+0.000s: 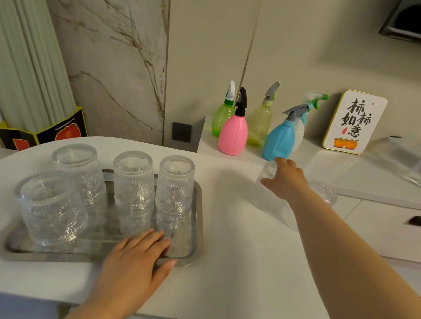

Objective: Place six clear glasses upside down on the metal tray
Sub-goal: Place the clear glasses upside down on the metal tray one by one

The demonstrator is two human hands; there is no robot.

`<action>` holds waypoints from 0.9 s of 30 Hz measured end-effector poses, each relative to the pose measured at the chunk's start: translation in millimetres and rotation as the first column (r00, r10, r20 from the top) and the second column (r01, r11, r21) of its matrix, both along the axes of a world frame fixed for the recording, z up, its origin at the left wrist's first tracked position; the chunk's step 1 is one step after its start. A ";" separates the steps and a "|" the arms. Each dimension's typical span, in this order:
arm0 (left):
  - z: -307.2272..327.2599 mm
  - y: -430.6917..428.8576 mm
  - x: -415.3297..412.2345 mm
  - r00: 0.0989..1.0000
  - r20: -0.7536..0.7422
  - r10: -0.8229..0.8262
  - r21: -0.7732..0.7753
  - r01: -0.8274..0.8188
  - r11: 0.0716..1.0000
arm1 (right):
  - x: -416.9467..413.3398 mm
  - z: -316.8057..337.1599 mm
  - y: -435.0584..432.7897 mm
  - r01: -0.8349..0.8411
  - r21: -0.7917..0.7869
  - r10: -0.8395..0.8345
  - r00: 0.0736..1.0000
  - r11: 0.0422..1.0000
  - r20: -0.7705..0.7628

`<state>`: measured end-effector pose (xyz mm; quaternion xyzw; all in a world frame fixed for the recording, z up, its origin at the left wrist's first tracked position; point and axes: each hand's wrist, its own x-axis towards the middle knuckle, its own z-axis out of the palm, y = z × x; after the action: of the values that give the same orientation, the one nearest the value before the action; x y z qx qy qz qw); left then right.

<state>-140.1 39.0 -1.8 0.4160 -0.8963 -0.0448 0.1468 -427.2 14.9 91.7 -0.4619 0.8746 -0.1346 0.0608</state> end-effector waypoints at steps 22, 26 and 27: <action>16.1 8.0 53.6 0.991 -0.127 -0.039 -0.106 0.026 0.994 | 90.1 60.3 46.2 -0.269 -0.379 0.416 0.821 0.886 0.391; 14.9 -0.1 98.6 0.984 -0.179 0.022 -0.157 -0.051 0.986 | 132.2 65.2 33.8 -0.457 -0.287 0.537 0.757 0.842 0.372; 14.3 -1.4 108.7 0.981 -0.191 0.035 -0.159 -0.066 0.985 | 143.3 63.2 29.3 -0.490 -0.272 0.560 0.749 0.828 0.354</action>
<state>-31.5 37.6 12.6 0.4191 -0.8683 -0.0060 0.2655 -283.8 44.1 154.9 -0.6527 0.6608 -0.2783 0.2447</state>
